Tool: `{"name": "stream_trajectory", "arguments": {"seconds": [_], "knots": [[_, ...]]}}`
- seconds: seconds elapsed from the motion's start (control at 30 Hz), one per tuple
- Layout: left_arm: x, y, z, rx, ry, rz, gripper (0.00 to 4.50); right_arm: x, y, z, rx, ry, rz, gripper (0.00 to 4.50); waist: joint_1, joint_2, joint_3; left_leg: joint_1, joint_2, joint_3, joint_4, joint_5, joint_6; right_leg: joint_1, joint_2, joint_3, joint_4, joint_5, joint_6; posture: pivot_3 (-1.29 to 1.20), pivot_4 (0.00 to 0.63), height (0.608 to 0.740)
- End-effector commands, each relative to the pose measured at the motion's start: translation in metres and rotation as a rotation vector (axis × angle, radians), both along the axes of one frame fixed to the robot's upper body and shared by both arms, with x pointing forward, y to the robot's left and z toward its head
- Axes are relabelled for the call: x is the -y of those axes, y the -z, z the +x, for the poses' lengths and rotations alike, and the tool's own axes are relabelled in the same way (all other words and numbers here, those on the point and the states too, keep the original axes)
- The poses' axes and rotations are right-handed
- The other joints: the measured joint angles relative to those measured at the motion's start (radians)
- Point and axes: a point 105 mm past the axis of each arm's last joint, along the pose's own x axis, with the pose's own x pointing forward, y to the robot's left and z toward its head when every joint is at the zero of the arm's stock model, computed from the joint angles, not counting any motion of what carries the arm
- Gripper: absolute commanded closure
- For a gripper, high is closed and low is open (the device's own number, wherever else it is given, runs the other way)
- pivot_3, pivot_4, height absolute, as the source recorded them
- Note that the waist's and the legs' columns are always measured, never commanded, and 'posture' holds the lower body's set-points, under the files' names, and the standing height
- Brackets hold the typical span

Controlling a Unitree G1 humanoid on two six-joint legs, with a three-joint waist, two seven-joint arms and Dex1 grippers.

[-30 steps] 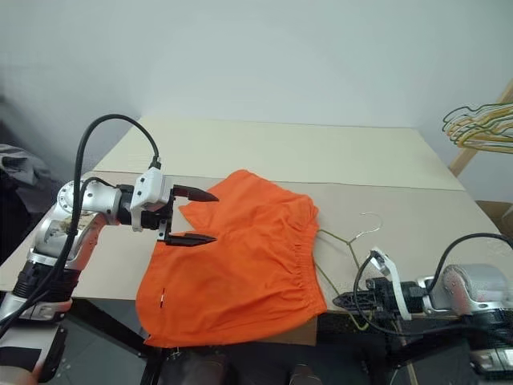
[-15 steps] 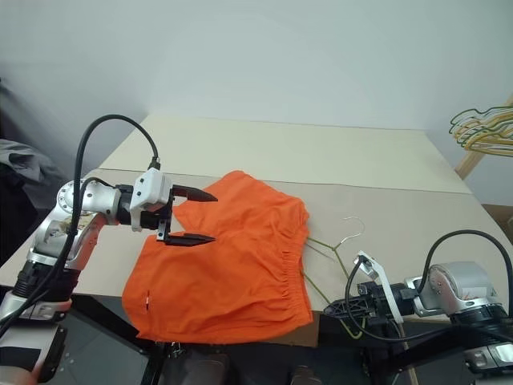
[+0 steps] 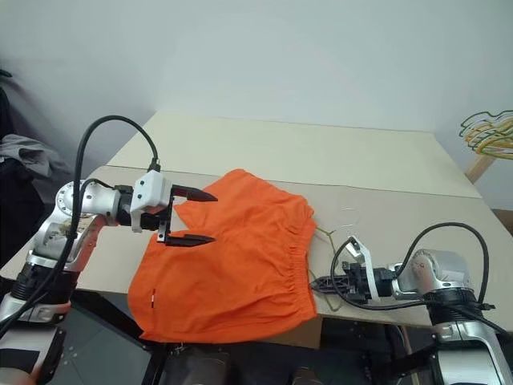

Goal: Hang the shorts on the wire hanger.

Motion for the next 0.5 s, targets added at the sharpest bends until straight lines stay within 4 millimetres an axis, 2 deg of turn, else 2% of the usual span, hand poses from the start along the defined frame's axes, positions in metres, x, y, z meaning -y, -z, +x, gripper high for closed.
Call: {"name": "stream_trajectory", "arguments": {"seconds": [0.03,0.17,0.23,0.33,0.5], "knots": [[-0.001,-0.012,0.0,0.06,-0.005,-0.011,0.02,0.008,-0.033,0.015,0.219,-0.003,-0.102,4.5,0.002,0.0,0.0,0.0,0.0,0.0,0.0,0.0,0.0,0.0,0.0,0.0,0.0,0.0,0.0,0.27,0.0,0.74],[0.0,-0.015,0.003,0.072,-0.01,-0.015,0.02,0.012,-0.063,0.011,0.371,-0.081,-0.226,4.5,0.003,0.001,0.0,-0.001,0.0,0.0,0.0,0.0,0.0,-0.001,0.0,-0.001,0.0,0.0,0.0,0.26,0.0,0.74],[0.0,-0.018,0.005,0.084,-0.007,-0.015,0.02,0.015,-0.072,0.009,0.405,-0.113,-0.301,4.5,0.002,0.001,0.0,-0.002,0.0,0.0,0.0,0.0,0.0,-0.002,0.0,-0.001,0.0,-0.001,-0.002,0.26,0.0,0.74],[0.001,-0.021,0.01,0.1,-0.005,-0.015,0.02,0.019,-0.075,0.007,0.427,-0.166,-0.416,4.5,0.0,0.001,0.0,-0.002,0.001,0.0,0.0,0.0,0.0,-0.003,0.0,-0.001,-0.001,-0.002,-0.003,0.24,0.0,0.74],[0.003,-0.034,0.026,0.171,-0.012,-0.027,0.02,0.02,-0.098,0.02,0.571,-0.213,-0.569,4.5,-0.005,0.001,0.0,-0.003,0.001,0.002,0.0,0.0,0.0,-0.005,0.0,0.0,0.0,-0.003,-0.007,0.21,0.0,0.74]]}}
